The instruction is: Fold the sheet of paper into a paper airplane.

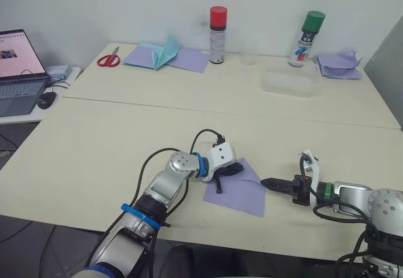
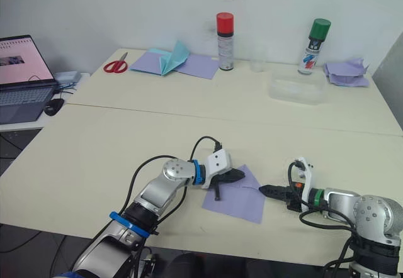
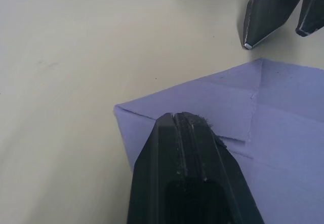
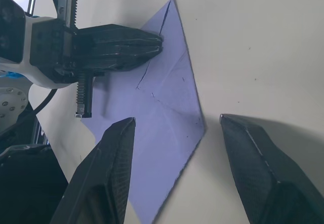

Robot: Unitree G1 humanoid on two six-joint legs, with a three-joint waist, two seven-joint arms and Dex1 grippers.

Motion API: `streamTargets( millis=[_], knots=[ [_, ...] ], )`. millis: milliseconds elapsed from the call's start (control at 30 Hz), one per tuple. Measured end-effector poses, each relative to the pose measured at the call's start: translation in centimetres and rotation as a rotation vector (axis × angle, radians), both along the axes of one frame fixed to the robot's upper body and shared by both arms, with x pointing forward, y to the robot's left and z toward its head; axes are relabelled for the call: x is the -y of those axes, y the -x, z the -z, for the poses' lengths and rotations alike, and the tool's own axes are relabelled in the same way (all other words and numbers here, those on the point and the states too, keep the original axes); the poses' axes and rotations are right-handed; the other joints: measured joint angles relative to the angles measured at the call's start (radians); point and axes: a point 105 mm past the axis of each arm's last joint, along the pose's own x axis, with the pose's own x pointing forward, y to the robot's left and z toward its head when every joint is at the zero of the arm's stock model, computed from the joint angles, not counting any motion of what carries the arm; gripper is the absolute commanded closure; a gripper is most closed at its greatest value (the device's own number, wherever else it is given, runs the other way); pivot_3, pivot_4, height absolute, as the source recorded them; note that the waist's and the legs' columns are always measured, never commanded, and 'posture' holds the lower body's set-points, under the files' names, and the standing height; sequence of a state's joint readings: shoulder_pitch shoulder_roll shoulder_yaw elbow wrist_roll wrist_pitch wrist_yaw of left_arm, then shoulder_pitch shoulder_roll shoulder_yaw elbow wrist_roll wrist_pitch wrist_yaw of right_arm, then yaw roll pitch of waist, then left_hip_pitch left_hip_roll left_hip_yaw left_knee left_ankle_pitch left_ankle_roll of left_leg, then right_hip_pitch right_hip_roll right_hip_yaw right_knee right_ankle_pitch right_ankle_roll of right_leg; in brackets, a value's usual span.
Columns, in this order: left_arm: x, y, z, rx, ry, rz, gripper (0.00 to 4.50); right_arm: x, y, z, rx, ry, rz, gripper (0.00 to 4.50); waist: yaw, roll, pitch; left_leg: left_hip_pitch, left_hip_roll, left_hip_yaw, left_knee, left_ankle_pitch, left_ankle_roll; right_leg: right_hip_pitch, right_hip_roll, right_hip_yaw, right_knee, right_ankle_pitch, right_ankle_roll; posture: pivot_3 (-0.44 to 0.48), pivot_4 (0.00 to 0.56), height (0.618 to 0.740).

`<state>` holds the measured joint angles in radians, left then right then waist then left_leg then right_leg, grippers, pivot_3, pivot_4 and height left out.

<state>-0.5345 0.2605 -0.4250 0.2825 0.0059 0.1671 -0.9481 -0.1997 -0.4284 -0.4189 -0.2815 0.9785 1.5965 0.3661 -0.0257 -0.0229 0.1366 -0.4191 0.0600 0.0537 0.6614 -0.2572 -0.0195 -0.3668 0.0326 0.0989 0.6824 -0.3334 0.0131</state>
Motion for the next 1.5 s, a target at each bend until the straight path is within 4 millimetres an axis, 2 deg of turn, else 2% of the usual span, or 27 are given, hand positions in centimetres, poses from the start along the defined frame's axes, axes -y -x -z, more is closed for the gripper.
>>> streamTargets(
  millis=[233,500,700,1167,1300,1433,1500],
  knots=[
    [0.1,0.1,0.0,-0.003,0.002,0.002,4.5,0.3,1.6,0.3,-0.063,-0.052,-0.003,1.74,0.0,0.0,0.0,0.0,-0.001,-0.002,0.0,-0.001,0.001,0.003,0.0,0.0,-0.001,0.0,0.0,0.0,0.15,0.74],
    [0.0,0.1,0.1,-0.003,0.002,-0.005,4.5,-1.0,3.4,0.9,-0.146,-0.144,0.02,1.74,-0.004,0.0,0.0,0.0,0.0,-0.005,0.0,-0.001,0.001,0.005,0.001,0.0,-0.001,-0.001,0.002,0.0,0.15,0.74],
    [0.0,0.1,0.1,-0.002,0.002,-0.007,4.5,-2.4,2.8,0.6,-0.209,-0.196,0.093,1.74,-0.007,0.0,0.0,0.0,0.0,-0.005,0.0,-0.001,0.001,0.005,0.002,0.001,-0.002,-0.003,0.005,0.0,0.15,0.74],
    [0.1,0.1,0.1,0.0,0.004,-0.004,4.5,-2.4,1.3,-0.1,-0.181,-0.2,0.146,1.74,-0.005,0.0,0.0,0.0,0.0,-0.005,0.0,-0.001,0.001,0.005,0.0,0.001,-0.002,-0.004,0.007,0.0,0.15,0.74],
    [0.3,0.2,0.1,-0.001,0.008,-0.003,4.5,-2.5,1.2,0.0,-0.185,-0.203,0.152,2.99,-0.005,0.0,0.0,0.0,0.0,-0.005,0.0,-0.001,0.001,0.005,0.0,0.001,-0.002,-0.004,0.007,0.0,0.15,0.74],
    [0.3,0.1,0.1,0.001,0.007,-0.005,4.5,-2.4,1.1,0.0,-0.182,-0.205,0.16,4.47,-0.004,0.0,0.0,0.0,0.0,-0.005,0.0,-0.001,0.001,0.005,0.0,0.001,-0.002,-0.004,0.007,0.0,0.15,0.74],
    [0.3,0.1,0.1,0.001,0.006,-0.005,4.5,-2.4,1.1,-0.1,-0.18,-0.207,0.16,4.47,-0.004,0.0,0.0,0.0,0.0,-0.005,0.0,-0.001,0.001,0.005,0.0,0.001,-0.002,-0.004,0.007,0.0,0.15,0.74]
  ],
)
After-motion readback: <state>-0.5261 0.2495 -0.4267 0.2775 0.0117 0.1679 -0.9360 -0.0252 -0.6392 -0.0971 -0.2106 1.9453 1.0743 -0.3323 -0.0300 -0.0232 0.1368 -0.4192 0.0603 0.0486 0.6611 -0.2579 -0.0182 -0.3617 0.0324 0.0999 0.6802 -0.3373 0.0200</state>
